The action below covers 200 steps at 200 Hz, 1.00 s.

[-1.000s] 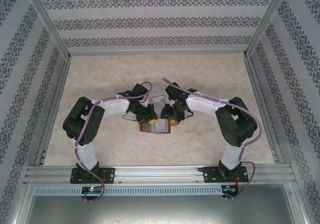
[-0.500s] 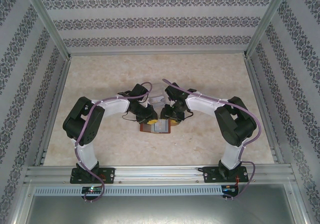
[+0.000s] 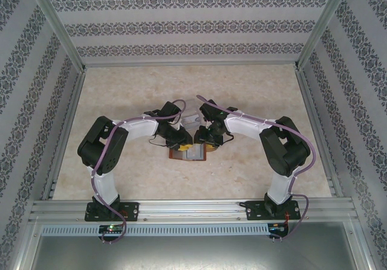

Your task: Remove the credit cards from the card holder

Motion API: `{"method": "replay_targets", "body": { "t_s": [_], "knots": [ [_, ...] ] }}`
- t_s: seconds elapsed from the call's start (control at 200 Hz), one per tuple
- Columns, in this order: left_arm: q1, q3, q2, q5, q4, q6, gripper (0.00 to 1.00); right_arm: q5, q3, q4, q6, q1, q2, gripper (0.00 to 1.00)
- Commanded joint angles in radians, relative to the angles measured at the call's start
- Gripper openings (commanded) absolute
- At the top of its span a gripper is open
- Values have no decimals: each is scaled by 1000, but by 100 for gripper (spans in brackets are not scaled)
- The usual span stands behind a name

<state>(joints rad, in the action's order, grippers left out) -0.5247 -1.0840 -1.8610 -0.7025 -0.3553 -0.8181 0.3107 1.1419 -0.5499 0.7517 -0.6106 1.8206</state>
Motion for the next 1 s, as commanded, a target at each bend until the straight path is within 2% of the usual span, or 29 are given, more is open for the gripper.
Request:
{"method": "replay_targets", "body": {
  "t_s": [0.0, 0.48, 0.839, 0.994],
  "knots": [
    [-14, -24, -16, 31, -70, 36, 26, -14, -17, -8, -13, 8, 14, 50],
    [-14, -23, 16, 54, -91, 47, 26, -14, -1, -20, -17, -3, 8, 49],
    [-14, -46, 34, 82, -132, 65, 26, -45, -15, -27, -14, -5, 45, 39],
    [-13, -42, 58, 97, -121, 53, 26, -41, -15, -28, -18, -6, 45, 38]
  ]
}}
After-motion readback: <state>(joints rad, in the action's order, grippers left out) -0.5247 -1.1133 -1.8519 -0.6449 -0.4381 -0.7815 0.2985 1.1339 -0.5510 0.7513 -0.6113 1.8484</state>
